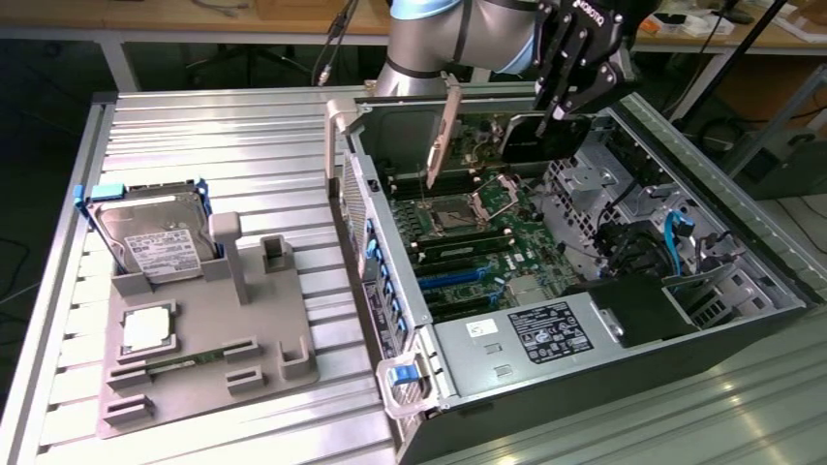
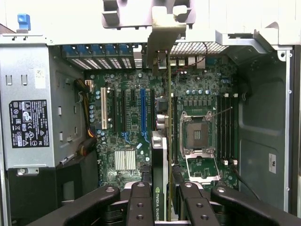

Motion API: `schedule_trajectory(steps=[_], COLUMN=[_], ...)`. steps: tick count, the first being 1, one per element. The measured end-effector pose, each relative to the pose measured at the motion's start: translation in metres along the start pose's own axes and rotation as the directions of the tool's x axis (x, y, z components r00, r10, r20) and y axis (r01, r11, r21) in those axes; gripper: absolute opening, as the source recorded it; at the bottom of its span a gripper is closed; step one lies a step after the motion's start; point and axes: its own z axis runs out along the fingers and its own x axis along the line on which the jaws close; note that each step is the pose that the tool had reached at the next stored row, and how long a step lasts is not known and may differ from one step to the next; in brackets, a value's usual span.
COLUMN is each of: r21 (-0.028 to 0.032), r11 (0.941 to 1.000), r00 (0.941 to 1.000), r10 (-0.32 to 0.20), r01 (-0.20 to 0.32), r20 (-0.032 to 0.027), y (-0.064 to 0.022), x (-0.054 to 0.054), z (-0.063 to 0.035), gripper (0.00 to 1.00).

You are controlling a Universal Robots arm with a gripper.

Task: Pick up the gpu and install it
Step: 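Insert the gpu into the slot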

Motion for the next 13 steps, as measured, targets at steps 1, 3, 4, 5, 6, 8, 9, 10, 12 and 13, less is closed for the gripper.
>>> schedule_trajectory(steps=[1,3,4,5,6,8,9,10,12,13], r21=[0.0,0.0,0.0,0.0,0.0001,0.0,0.0,0.0,0.0,0.0], r11=[1.0,1.0,1.0,1.0,1.0,1.0,1.0,1.0,1.0,1.0], r00=[1.0,1.0,1.0,1.0,1.0,1.0,1.0,1.0,1.0,1.0], r10=[0.0,0.0,0.0,0.0,0.0,0.0,0.0,0.0,0.0,0.0], r01=[0.0,0.0,0.0,0.0,0.0,0.0,0.0,0.0,0.0,0.0], r20=[-0.0001,0.0,-0.0001,-0.0001,0.0001,-0.0001,0.0,-0.0001,-0.0001,-0.0001], y=[0.0,0.0,-0.0001,-0.0001,-0.0002,-0.0002,-0.0003,-0.0004,-0.0006,-0.0006], x=[0.0,0.0,0.0,0.0,0.0,0.0,0.0,0.001,0.001,0.001], z=[0.0,0.001,0.002,0.0043,0.0064,0.01,0.0137,0.0171,0.0231,0.0244], gripper=[0.27,0.27,0.27,0.27,0.27,0.27,0.27,0.27,0.27,0.27])
